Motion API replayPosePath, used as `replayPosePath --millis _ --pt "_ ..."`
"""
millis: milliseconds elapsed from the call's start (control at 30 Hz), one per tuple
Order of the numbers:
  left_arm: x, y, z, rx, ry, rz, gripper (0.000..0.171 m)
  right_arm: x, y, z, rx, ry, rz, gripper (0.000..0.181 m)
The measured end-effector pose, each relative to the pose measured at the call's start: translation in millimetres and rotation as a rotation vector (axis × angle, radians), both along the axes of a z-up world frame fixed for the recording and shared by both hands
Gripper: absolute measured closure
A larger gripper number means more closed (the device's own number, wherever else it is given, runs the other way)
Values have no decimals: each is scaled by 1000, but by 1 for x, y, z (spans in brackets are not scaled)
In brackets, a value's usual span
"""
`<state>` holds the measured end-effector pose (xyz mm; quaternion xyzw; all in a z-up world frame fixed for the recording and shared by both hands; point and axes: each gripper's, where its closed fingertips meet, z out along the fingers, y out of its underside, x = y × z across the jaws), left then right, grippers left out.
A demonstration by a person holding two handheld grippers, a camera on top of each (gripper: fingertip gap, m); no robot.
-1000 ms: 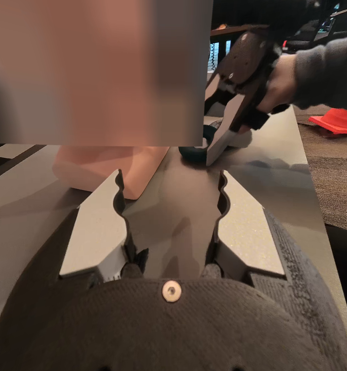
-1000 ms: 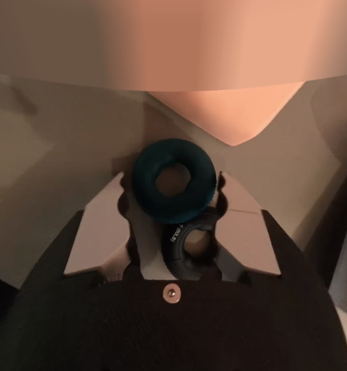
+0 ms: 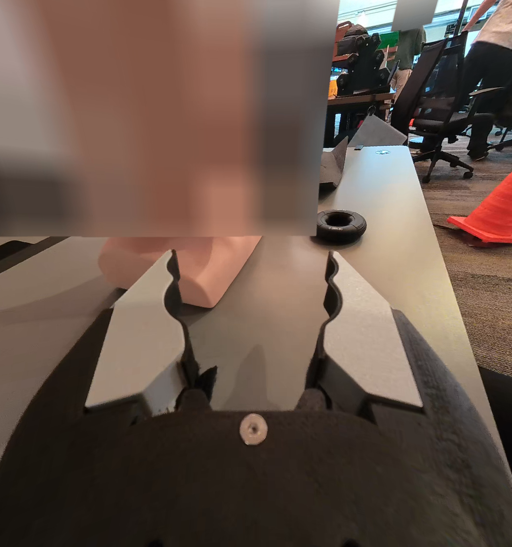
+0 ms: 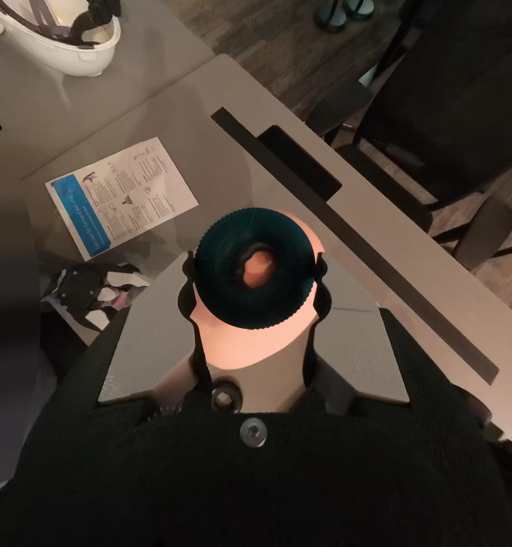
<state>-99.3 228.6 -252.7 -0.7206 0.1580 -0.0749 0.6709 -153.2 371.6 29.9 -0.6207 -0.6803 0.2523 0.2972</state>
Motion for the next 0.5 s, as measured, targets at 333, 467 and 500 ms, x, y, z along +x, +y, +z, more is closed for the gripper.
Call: replayPosePath --millis 333,467,500 --pt "3 0 -2 -8 4 -13 73 -10 15 4 -36 107 1 153" --pt "3 0 -2 -11 4 -13 72 -8 14 7 -75 158 11 149" --pt "3 0 -3 -12 4 -13 72 -6 18 0 -54 131 0 148"
